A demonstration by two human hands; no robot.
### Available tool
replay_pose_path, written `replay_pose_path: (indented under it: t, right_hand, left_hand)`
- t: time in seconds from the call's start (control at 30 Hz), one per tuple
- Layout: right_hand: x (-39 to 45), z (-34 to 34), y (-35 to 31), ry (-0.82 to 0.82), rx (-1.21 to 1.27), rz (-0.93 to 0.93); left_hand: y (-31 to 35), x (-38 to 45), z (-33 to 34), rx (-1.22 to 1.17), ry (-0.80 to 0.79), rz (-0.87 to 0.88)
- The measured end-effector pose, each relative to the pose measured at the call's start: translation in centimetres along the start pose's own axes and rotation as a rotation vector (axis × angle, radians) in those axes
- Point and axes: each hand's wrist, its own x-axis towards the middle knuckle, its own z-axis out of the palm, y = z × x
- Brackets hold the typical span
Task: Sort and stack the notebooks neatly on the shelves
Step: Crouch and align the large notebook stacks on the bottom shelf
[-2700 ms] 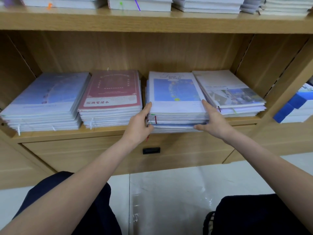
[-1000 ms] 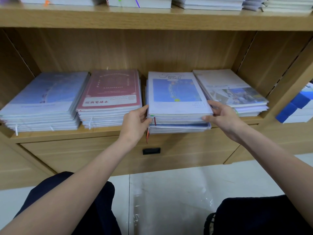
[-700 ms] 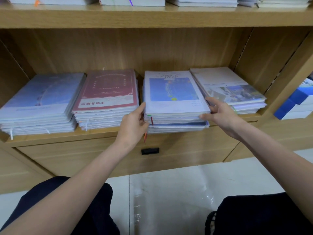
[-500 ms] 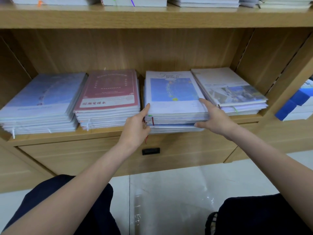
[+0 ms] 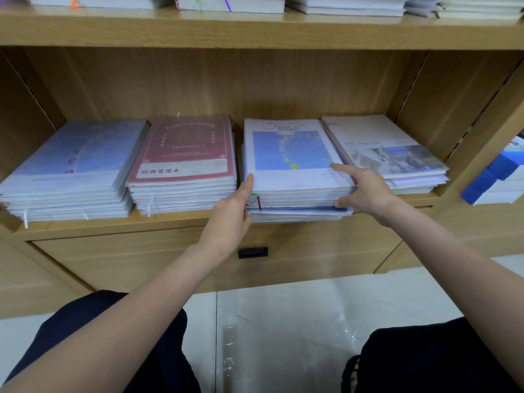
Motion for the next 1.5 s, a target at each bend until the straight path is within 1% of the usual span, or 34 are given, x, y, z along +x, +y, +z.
replay_pose_path:
  t: [0.07,0.13,0.23,0.33,0.4,0.57,0.67,0.73,0.8,0.9,0.97,1.07,1.1,1.2,1.3,1.37,1.5]
  right_hand:
    - [0.2,0.0,0.1,-0.005,-0.011,-0.012]
    - [0.2,-0.1,0.4,-0.048,0.001,-0.031]
    - [0.3,-0.3,0.9,-0.108,0.108,-0.060]
    - [0.6,-0.3,1.4,-0.112,0.244,-0.097]
    - [0.7,-0.1,1.5,-0.121,0.275,-0.101]
    - [0.3,0.2,1.3,-0.097,0.201,-0.070]
    - [-0.4,0.6,1.2,-0.114,0.139,-0.045]
    - [-0.9,1.2,1.1,-0.114,0.062,-0.032]
    - [-1.3,1.8,1.0,-0.070,-0.030,-0.043]
    - [-1.4,2.4,1.1,0.021,-0.088,-0.086]
    - [-1.3,2.6,1.2,0.027,-0.031,-0.084]
    - [-1.0,2.5,1.5,-0.038,0.219,-0.023]
    - [-0.9,2.4,1.7,-0.051,0.284,-0.009]
    - [-0.8,2.2,2.4,-0.050,0.431,0.015]
    - [-1.1,1.9,2.5,-0.076,0.498,0.006]
    - [-1.5,1.6,2.2,-0.096,0.545,0.006]
    - [-1.9,1.3,1.9,-0.077,0.557,-0.003]
  left_hand:
    - [-0.4,0.3,0.0,-0.043,-0.012,-0.008]
    - [-0.6,0.5,-0.1,-0.157,-0.019,-0.039]
    - [-0.2,0.8,-0.5,-0.280,0.005,-0.074]
    - [0.1,1.2,-1.0,-0.340,0.028,-0.095]
    - [0.1,1.3,-1.1,-0.345,0.034,-0.108]
    - [0.5,1.2,-0.9,-0.319,0.032,-0.132]
    - [0.1,0.9,-0.7,-0.437,-0.080,-0.240]
    - [-0.3,0.6,-0.2,-0.398,-0.132,-0.244]
    - [-1.0,0.6,0.1,-0.324,-0.127,-0.228]
    - [-1.4,0.9,0.1,-0.307,-0.095,-0.257]
    - [-1.5,1.1,0.4,-0.307,-0.076,-0.263]
    - [-1.9,1.3,0.8,-0.336,-0.085,-0.292]
    - [-2.0,1.2,0.8,-0.372,-0.100,-0.301]
    - [-2.1,0.7,0.5,-0.583,-0.185,-0.355]
    - [-2.2,0.3,0.3,-0.695,-0.241,-0.372]
    - [-2.3,0.3,0.1,-0.696,-0.255,-0.364]
    - [-2.2,0.4,0.2,-0.644,-0.251,-0.356]
